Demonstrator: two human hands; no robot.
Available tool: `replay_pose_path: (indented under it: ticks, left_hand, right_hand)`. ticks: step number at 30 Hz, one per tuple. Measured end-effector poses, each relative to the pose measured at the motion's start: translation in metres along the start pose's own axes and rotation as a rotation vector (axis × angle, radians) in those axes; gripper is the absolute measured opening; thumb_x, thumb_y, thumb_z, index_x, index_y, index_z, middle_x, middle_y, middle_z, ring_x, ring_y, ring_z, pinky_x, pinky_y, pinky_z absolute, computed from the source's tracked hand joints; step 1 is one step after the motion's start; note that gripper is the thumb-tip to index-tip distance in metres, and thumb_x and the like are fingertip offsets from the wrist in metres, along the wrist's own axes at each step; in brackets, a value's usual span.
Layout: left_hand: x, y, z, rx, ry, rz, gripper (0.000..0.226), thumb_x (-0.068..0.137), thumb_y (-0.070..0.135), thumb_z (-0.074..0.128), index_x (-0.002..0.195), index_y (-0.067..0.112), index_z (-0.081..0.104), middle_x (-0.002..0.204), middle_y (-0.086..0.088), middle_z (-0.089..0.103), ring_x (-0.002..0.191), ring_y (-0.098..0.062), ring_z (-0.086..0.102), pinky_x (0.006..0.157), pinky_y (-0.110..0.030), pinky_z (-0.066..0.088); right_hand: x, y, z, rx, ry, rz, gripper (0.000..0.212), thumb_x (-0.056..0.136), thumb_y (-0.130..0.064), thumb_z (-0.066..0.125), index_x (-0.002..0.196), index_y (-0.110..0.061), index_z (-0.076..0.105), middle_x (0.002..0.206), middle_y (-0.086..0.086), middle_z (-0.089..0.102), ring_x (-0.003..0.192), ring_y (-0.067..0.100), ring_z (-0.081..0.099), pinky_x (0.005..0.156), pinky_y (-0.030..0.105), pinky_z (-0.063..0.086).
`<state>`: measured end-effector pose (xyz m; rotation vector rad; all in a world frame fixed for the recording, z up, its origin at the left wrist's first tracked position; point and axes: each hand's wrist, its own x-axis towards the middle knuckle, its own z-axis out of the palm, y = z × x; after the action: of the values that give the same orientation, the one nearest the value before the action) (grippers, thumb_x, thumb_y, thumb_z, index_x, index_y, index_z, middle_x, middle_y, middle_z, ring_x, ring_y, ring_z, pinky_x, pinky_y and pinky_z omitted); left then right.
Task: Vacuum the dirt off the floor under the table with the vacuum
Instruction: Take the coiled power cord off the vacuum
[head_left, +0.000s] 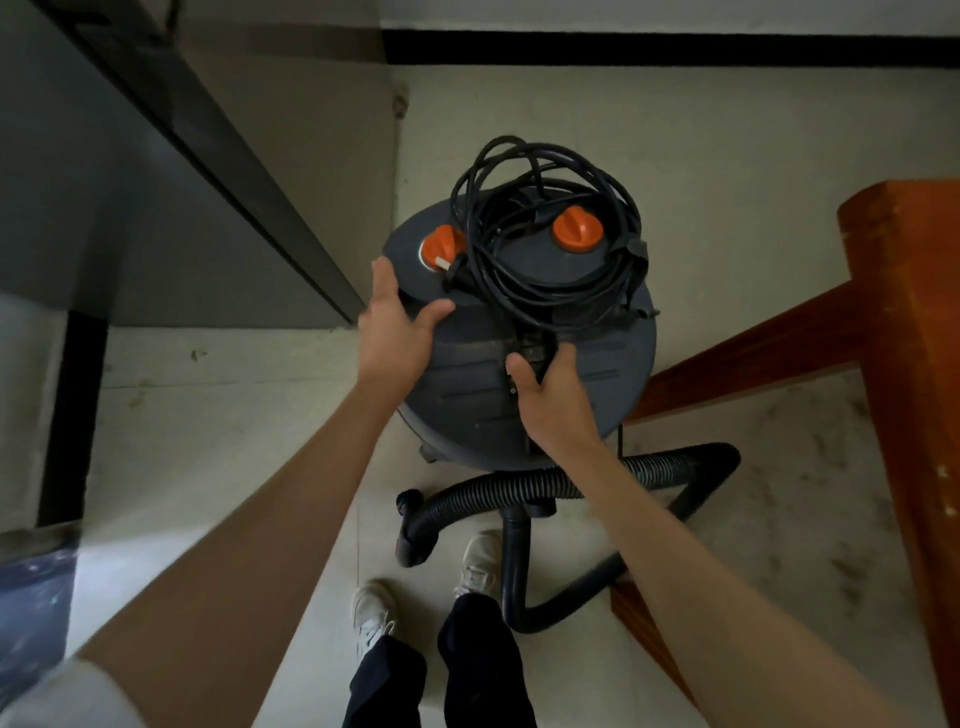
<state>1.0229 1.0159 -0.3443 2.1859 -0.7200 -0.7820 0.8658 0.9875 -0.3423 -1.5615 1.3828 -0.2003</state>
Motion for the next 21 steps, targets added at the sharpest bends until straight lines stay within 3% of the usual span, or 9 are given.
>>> replay_pose_path:
  ticks: [4,6,8,10,11,12,14,16,21]
  left_hand:
    - [0.042,0.016,-0.007,0.224,0.008,0.068,0.061,0.094,0.033,0.052,0.143,0.005,0.027,0.140,-0.018,0.044,0.124,-0.036,0.044,0.095,-0.035,0.037]
    - [0.052,0.023,-0.007,0.380,-0.024,0.114,0.065,0.097,0.037,0.045,0.146,0.001,0.021,0.154,-0.019,0.020,0.135,-0.036,0.031,0.106,-0.038,0.029]
    - [0.058,0.028,-0.006,0.590,-0.080,0.180,0.071,0.099,0.041,0.035,0.149,-0.001,0.005,0.157,-0.017,-0.005,0.144,-0.031,0.007,0.116,-0.038,0.015]
    - [0.068,0.030,-0.006,0.778,-0.110,0.254,0.071,0.100,0.042,0.027,0.148,-0.002,-0.003,0.156,-0.017,-0.012,0.145,-0.028,-0.006,0.118,-0.038,0.004]
    - [0.074,0.032,-0.007,0.832,-0.113,0.271,0.069,0.101,0.041,0.025,0.148,-0.001,-0.004,0.156,-0.017,-0.011,0.145,-0.028,-0.008,0.118,-0.038,0.002]
    - [0.081,0.035,-0.007,0.866,-0.110,0.280,0.067,0.101,0.040,0.023,0.148,0.000,-0.003,0.157,-0.017,-0.009,0.145,-0.027,-0.007,0.118,-0.038,0.000]
    - [0.097,0.041,-0.009,0.892,-0.095,0.308,0.062,0.102,0.036,0.023,0.149,0.001,0.002,0.157,-0.016,-0.002,0.146,-0.025,-0.004,0.117,-0.036,-0.002]
    - [0.112,0.045,-0.008,0.889,-0.086,0.340,0.059,0.102,0.031,0.026,0.148,0.000,0.005,0.157,-0.016,0.004,0.146,-0.026,0.000,0.117,-0.034,-0.002]
    - [0.136,0.046,-0.008,0.867,-0.066,0.374,0.060,0.101,0.025,0.033,0.148,-0.001,0.006,0.157,-0.017,0.008,0.146,-0.026,0.002,0.118,-0.030,-0.002]
  right_hand:
    - [0.042,-0.027,-0.009,0.035,-0.074,0.084,0.048,0.101,-0.035,0.040,0.137,-0.004,0.037,0.133,0.015,0.050,0.122,0.031,0.048,0.090,0.035,0.041]
    - [0.050,-0.033,-0.019,-0.125,-0.069,-0.002,0.041,0.101,-0.034,0.040,0.130,-0.006,0.047,0.125,0.014,0.056,0.117,0.031,0.051,0.087,0.033,0.041]
    - [0.051,-0.036,-0.034,-0.319,0.155,-0.219,0.031,0.100,-0.024,0.044,0.118,-0.004,0.059,0.113,0.014,0.061,0.108,0.030,0.055,0.083,0.031,0.039]
    - [0.062,-0.042,-0.051,-0.458,0.447,-0.496,0.029,0.094,-0.016,0.048,0.115,0.000,0.062,0.111,0.017,0.062,0.105,0.033,0.056,0.086,0.037,0.043]
    - [0.074,-0.047,-0.059,-0.535,0.516,-0.611,0.033,0.092,-0.015,0.049,0.118,0.001,0.060,0.113,0.019,0.061,0.107,0.035,0.057,0.089,0.042,0.045]
    - [0.089,-0.053,-0.066,-0.637,0.469,-0.662,0.038,0.092,-0.016,0.050,0.125,0.001,0.056,0.122,0.022,0.058,0.117,0.038,0.053,0.097,0.048,0.043]
    - [0.120,-0.069,-0.077,-0.862,0.197,-0.584,0.050,0.100,-0.026,0.042,0.145,-0.005,0.034,0.150,0.017,0.034,0.142,0.033,0.023,0.116,0.051,0.017]
    - [0.148,-0.076,-0.083,-1.010,0.027,-0.540,0.055,0.103,-0.035,0.026,0.152,-0.012,0.015,0.160,0.006,0.013,0.148,0.023,0.000,0.117,0.044,-0.004]
    - [0.186,-0.075,-0.081,-0.963,0.052,-0.574,0.051,0.103,-0.039,0.023,0.151,-0.020,0.024,0.158,-0.002,0.020,0.148,0.016,0.004,0.117,0.041,-0.007]
